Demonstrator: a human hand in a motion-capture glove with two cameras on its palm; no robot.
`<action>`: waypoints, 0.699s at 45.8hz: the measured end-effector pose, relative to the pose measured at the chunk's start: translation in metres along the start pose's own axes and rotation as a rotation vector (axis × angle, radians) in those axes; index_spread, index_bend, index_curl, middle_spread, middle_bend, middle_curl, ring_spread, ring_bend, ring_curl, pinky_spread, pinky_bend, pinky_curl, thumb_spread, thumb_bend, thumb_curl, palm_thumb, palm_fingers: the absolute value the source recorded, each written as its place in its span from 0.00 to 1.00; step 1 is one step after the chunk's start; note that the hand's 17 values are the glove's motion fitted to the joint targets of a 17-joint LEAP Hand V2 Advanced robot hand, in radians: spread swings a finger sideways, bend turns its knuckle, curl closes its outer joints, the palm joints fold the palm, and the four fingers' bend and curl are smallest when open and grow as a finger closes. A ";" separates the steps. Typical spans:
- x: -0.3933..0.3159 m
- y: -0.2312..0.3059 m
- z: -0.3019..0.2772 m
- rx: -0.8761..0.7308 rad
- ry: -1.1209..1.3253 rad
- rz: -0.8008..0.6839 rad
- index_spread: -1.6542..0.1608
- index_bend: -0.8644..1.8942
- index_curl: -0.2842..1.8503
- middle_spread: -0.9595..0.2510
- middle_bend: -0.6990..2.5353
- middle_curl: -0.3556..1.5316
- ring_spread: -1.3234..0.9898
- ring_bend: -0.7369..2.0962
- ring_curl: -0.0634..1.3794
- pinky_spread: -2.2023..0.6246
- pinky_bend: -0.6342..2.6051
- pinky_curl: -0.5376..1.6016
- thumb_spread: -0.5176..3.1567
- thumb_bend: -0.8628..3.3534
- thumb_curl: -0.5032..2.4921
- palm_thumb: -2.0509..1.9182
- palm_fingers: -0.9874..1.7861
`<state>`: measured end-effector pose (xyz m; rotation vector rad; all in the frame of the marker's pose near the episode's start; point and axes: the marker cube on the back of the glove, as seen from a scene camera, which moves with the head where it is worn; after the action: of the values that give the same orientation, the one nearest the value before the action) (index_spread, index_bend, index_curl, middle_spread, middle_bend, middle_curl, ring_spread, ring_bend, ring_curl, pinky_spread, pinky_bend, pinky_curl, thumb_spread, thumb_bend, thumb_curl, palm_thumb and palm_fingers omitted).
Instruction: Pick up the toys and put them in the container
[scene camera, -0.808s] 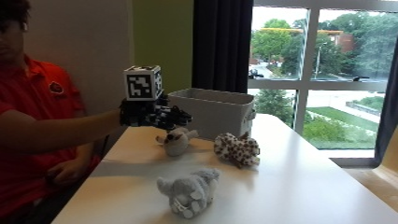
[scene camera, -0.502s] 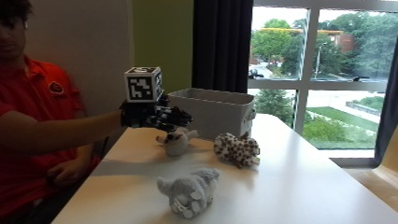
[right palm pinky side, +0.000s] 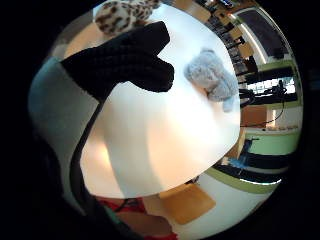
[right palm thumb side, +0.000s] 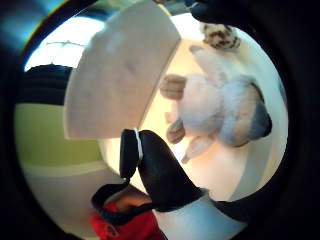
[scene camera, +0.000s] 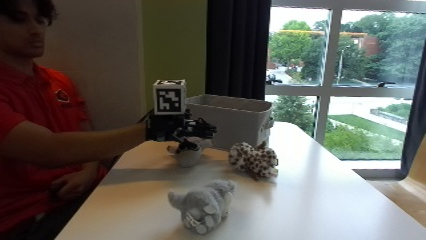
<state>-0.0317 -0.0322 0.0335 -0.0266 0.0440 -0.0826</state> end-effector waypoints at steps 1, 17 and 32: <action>-0.003 -0.001 0.003 -0.008 0.002 -0.006 0.72 0.37 0.24 0.72 0.27 0.29 0.53 0.33 0.13 0.81 0.47 0.41 0.44 0.19 0.19 0.49 0.37; -0.027 -0.013 0.038 -0.133 0.022 -0.043 0.71 0.38 0.26 0.73 0.26 0.30 0.56 0.33 0.15 0.81 0.53 0.44 0.43 0.19 0.22 0.50 0.35; -0.023 -0.013 0.053 -0.188 0.176 -0.041 0.67 0.38 0.26 0.69 0.28 0.30 0.51 0.48 0.22 0.76 0.53 0.42 0.44 0.20 0.24 0.52 0.49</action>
<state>-0.0536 -0.0416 0.0876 -0.2085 0.2274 -0.1212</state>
